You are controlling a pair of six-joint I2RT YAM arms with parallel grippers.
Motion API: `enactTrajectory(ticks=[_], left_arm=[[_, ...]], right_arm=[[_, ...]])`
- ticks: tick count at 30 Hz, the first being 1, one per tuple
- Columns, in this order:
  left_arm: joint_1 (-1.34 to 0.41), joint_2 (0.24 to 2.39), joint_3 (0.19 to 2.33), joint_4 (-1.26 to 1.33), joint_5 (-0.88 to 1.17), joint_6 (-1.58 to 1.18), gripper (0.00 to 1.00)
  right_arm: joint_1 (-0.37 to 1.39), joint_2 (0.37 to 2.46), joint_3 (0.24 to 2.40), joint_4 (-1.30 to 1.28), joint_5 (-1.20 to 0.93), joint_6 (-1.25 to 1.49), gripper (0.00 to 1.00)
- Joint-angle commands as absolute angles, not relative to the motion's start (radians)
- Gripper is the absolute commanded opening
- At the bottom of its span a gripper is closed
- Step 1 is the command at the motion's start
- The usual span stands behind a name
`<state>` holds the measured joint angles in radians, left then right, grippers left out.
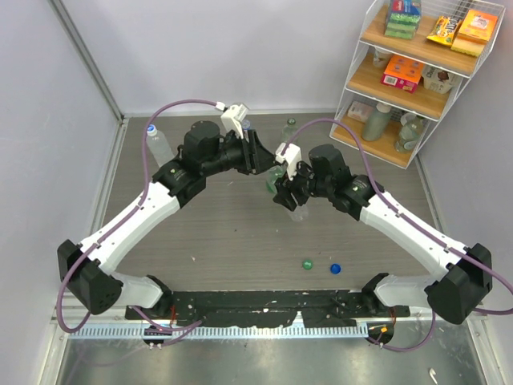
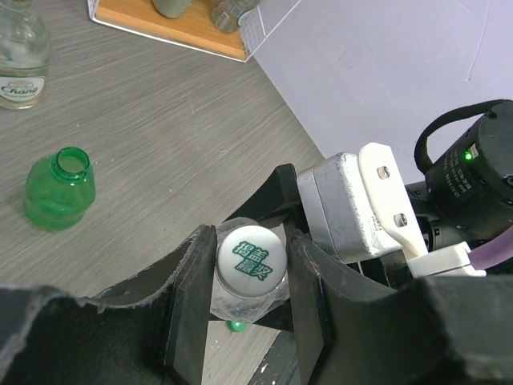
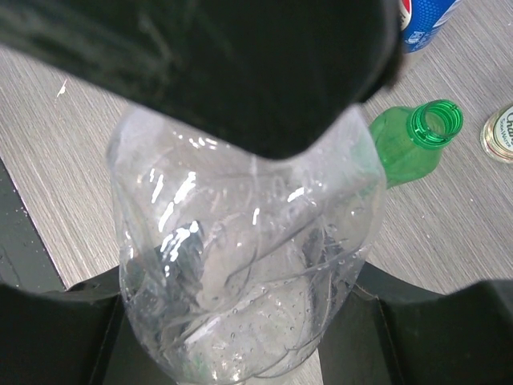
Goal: Screw on the bottle caps
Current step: Screw the bottle cap onto the plastic bottle.
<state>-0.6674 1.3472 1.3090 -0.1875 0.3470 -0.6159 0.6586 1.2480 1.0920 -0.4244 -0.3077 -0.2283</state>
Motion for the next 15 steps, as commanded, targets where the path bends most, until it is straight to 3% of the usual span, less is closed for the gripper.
enactTrajectory(ticks=[1,12,15], left_arm=[[-0.678,1.310,1.342,-0.158,0.348,-0.604,0.44],[-0.676,1.298,1.358,-0.181,0.314,-0.595,0.41],[-0.678,1.302,1.359,-0.181,0.327,-0.601,0.36]], right_arm=[[0.666,1.256,1.138,-0.414,-0.290,-0.219,0.01],[0.667,1.269,1.141,-0.420,-0.285,-0.221,0.01],[0.669,1.270,1.140,-0.414,-0.284,-0.219,0.01]])
